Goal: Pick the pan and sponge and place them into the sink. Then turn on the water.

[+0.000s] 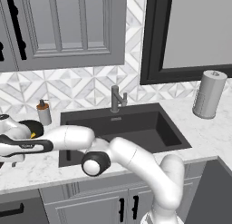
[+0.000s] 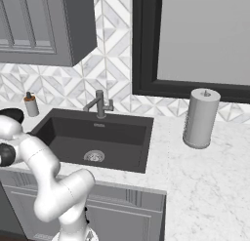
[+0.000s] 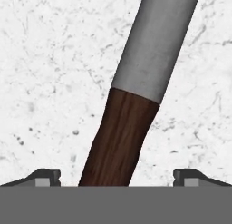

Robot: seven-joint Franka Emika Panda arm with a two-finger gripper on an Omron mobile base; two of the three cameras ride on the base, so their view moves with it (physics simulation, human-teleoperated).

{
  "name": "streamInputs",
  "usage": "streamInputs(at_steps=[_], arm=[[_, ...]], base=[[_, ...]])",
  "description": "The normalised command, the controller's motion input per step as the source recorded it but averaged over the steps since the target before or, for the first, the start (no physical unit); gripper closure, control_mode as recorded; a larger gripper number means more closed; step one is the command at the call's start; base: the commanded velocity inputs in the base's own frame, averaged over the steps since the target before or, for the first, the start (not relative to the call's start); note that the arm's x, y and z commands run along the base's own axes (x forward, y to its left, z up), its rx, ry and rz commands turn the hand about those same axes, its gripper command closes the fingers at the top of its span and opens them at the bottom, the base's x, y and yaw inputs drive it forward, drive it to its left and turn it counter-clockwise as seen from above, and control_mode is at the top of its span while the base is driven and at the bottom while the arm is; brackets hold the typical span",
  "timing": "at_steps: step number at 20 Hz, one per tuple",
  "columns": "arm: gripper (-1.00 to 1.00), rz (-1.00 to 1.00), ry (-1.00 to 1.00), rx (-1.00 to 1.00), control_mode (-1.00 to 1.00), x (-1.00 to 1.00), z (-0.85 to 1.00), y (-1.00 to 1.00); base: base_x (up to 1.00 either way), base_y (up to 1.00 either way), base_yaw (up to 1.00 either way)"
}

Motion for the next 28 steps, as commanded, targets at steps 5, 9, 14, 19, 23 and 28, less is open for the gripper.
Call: streamInputs(at_steps=[5,9,14,19,23,28], arm=[[1.00,0.00,0.02,-0.08,-1.00,0.01,-0.13,0.00],[1.00,0.00,0.04,-0.06,-1.00,0.00,-0.05,0.00],[1.00,0.00,0.06,-0.04,-1.00,0.00,-0.10,0.00],[1.00,0.00,0.04,-0.01,-1.00,-0.01,-0.01,-0.28],[1.00,0.00,0.00,0.00,-1.00,-0.18,0.00,-0.34],[1.00,0.00,0.00,0.00,-1.00,-0.39,0.00,-0.34]], base=[[0.00,0.00,0.00],[0.00,0.00,0.00],[0.00,0.00,0.00],[0.00,0.00,0.00],[0.00,0.00,0.00],[0.00,0.00,0.00]])
